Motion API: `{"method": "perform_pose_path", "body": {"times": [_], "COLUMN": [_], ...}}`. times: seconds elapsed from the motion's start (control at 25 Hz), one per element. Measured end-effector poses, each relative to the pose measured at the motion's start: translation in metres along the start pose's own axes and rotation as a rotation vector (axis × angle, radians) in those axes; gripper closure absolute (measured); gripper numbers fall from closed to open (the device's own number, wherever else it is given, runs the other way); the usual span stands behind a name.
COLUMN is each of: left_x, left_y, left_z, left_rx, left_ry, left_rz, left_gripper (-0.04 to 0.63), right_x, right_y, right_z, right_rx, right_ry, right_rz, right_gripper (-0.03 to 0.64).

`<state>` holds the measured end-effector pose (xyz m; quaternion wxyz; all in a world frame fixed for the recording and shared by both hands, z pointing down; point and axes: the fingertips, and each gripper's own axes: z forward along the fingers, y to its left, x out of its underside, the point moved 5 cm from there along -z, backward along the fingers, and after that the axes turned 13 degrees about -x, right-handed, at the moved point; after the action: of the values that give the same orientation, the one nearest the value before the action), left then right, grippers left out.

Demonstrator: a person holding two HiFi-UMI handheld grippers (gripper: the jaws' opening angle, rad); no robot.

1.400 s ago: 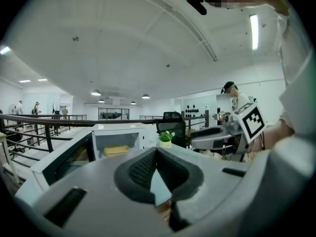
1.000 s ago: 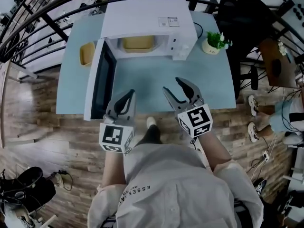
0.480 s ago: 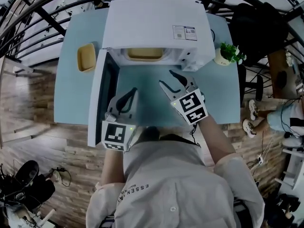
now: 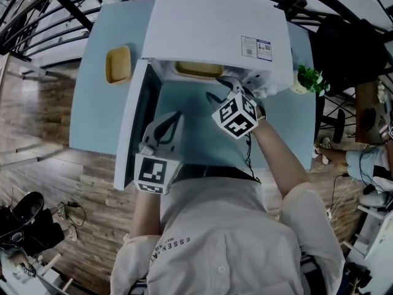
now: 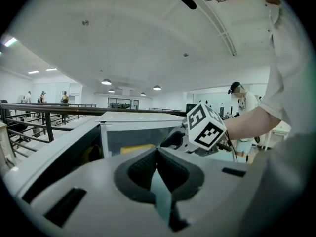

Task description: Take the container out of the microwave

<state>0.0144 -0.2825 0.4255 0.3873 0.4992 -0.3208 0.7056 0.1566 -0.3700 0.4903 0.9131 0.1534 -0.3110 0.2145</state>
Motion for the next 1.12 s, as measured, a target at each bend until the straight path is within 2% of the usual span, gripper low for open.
{"method": "perform_pose_path", "body": {"times": [0.24,0.64,0.76,1.12], "left_x": [0.005,0.017,0.019,0.02], "left_y": [0.002,0.008,0.009,0.016], "left_z": [-0.004,-0.01,-0.011,-0.016], "left_rx": [-0.05,-0.11,-0.117,-0.126], "left_ry": [0.022,0.067,0.071,0.072], "left_rz": [-0.026,-0.061,-0.067,-0.073], "left_gripper": [0.594,0.594,0.594,0.594], "right_x": [0.005,0.012,0.015,0.012], "right_y": [-0.008,-0.018,-0.023,-0.027], "right_z": [0.033,0.073,0.08,0.085], "right_rx": [-0.036,-0.079,-0.067,-0.058], "right_ry": [0.136,0.298,0.337,0.376], "right_rz": [-0.161,-0.33,-0.392,-0.451], "right_gripper": [0.402,0.406,0.486,0.571]}}
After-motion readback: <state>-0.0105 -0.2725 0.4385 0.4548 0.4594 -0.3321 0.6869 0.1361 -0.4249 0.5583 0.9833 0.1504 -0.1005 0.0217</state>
